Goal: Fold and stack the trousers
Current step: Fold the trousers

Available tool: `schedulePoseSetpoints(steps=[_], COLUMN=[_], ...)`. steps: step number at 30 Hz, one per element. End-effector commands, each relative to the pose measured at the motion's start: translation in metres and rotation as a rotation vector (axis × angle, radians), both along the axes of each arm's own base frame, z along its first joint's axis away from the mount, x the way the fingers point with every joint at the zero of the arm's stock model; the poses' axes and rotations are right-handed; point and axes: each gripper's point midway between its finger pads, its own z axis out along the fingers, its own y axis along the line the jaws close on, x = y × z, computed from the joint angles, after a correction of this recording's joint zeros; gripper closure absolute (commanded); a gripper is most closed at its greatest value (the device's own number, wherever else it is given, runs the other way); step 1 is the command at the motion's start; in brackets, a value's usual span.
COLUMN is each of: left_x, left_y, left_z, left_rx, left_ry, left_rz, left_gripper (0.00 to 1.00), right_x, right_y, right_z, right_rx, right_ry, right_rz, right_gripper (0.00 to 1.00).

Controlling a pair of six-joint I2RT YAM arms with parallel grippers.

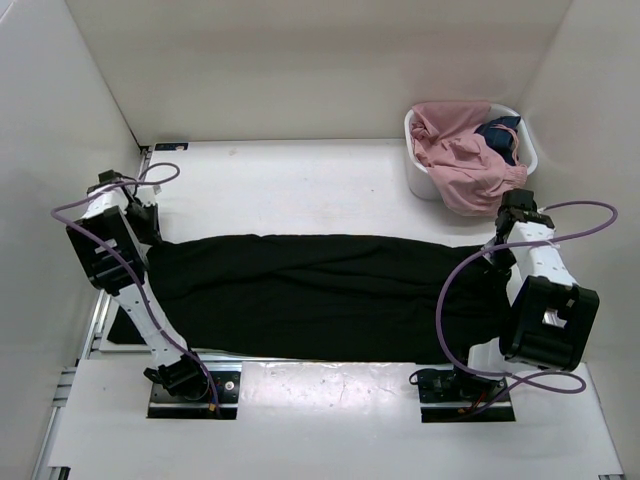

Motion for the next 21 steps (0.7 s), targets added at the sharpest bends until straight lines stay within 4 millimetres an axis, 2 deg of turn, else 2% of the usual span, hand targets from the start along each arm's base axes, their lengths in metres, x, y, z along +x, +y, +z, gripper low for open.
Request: schedulePoseSetpoints(steps=[1,3,4,6,7,10,11,13,14,17,21], left_x=[0.008,0.027,0.046,0.061,0.068,0.060,0.053,0.039,0.025,0.003,-0.014], left_y=[-0.009,0.000,0.011,0.021,0.025,0.027,0.024,0.025,0.022,0.018,0.010], left_z=[0.030,0.061,0.104,0.152,0.196,0.237,0.250,0.248,0.239,0.225,0.223], left_rx=[-0.037,0.005,0.069,0.142,0.206,0.289,0.307,0.345,0.342,0.357,0.367], left_ry=[-0.073,-0.158,-0.262,-0.385,-0.493,-0.573,-0.596,-0.565,-0.529,-0.479,-0.478], left_rz=[-0.032,-0.027,-0.027,-0.027,-0.046,-0.072,-0.080,-0.085,-0.078,-0.074,-0.091], left_gripper=[0.86,0.86,0.86,0.86,0.86,0.86,0.86,0.86,0.86,0.86,0.86], right_x=[0.014,0.022,0.028,0.031,0.032,0.030,0.029,0.025,0.018,0.010,-0.003], right_y=[-0.011,-0.015,-0.016,-0.020,-0.021,-0.026,-0.021,-0.018,-0.013,-0.010,-0.006], right_z=[0.018,0.026,0.036,0.055,0.063,0.091,0.098,0.101,0.098,0.096,0.083], right_rx=[-0.048,-0.064,-0.073,-0.100,-0.110,-0.135,-0.127,-0.112,-0.099,-0.089,-0.074], right_ry=[-0.033,-0.050,-0.069,-0.107,-0.130,-0.225,-0.272,-0.304,-0.308,-0.330,-0.331], right_rz=[-0.003,0.001,0.013,0.017,0.026,0.016,0.025,0.039,0.046,0.047,0.056], right_gripper=[1.00,1.00,1.00,1.00,1.00,1.00,1.00,1.00,1.00,1.00,1.00])
